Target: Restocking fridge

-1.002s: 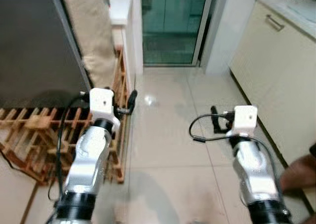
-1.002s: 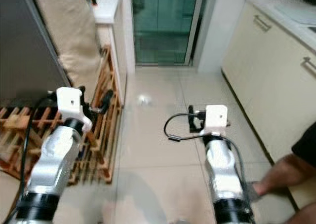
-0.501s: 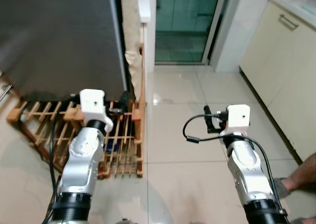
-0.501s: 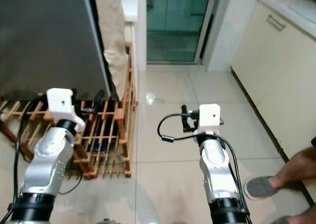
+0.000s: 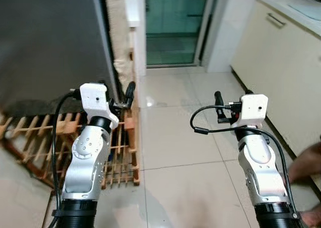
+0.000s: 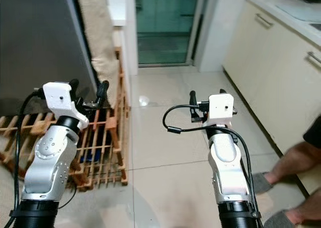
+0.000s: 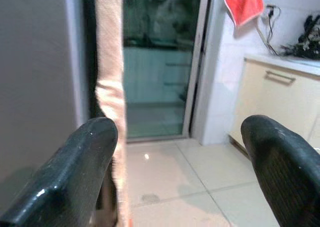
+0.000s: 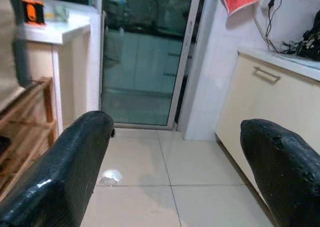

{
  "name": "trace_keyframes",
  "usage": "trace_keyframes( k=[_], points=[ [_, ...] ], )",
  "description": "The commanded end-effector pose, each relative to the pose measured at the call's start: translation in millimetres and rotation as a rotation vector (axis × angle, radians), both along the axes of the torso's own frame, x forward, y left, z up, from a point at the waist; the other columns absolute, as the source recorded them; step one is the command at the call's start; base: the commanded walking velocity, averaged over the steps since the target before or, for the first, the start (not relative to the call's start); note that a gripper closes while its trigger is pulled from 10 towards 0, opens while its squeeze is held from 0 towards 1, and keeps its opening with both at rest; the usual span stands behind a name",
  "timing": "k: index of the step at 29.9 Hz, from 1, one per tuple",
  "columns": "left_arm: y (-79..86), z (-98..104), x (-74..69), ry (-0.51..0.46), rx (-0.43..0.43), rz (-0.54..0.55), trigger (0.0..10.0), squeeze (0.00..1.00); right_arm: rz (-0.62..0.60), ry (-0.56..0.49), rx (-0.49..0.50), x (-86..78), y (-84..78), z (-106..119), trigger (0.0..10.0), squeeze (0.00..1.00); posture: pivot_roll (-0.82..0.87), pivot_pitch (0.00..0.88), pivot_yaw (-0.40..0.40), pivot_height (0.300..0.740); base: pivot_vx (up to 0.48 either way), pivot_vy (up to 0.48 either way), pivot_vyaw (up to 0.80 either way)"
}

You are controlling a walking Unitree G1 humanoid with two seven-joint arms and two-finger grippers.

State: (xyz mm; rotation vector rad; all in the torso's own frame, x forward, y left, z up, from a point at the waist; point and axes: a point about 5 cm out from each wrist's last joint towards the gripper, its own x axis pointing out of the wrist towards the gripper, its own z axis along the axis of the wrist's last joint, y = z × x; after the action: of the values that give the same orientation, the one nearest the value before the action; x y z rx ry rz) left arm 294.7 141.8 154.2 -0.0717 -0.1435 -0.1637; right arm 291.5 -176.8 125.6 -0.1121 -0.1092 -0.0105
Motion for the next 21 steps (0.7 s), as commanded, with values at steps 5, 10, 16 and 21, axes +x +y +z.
trace_keyframes(
  k=[5, 10, 16, 21],
  points=[
    [7.4, 7.0, 2.5, 0.003, -0.014, 0.039, 10.0, 0.0, 0.025, 0.002, 0.001, 3.0, 7.5, 3.0, 10.0, 0.0, -0.12, 0.0, 0.008, 0.74, 0.0, 0.0, 0.0],
    [13.0, 8.3, 2.3, -0.013, -0.022, 0.088, 10.0, 0.0, 0.027, 0.019, -0.003, 3.0, 7.7, -0.6, 10.0, 0.0, -0.12, 0.0, 0.009, 0.74, 0.287, 0.0, 0.0],
    [15.9, 8.1, 3.3, 0.001, -0.038, 0.093, 10.0, 0.0, 0.031, 0.033, -0.008, 2.3, 8.4, -4.0, 10.0, 0.0, -0.12, 0.0, 0.008, 0.74, 0.0, 0.0, 0.0],
    [11.2, 11.2, 9.9, 0.013, -0.012, 0.088, 10.0, 0.0, 0.034, 0.04, -0.01, 2.5, 8.4, -5.6, 10.0, 0.0, -0.12, 0.0, 0.008, 0.74, 0.0, 0.0, 0.0]
  ],
)
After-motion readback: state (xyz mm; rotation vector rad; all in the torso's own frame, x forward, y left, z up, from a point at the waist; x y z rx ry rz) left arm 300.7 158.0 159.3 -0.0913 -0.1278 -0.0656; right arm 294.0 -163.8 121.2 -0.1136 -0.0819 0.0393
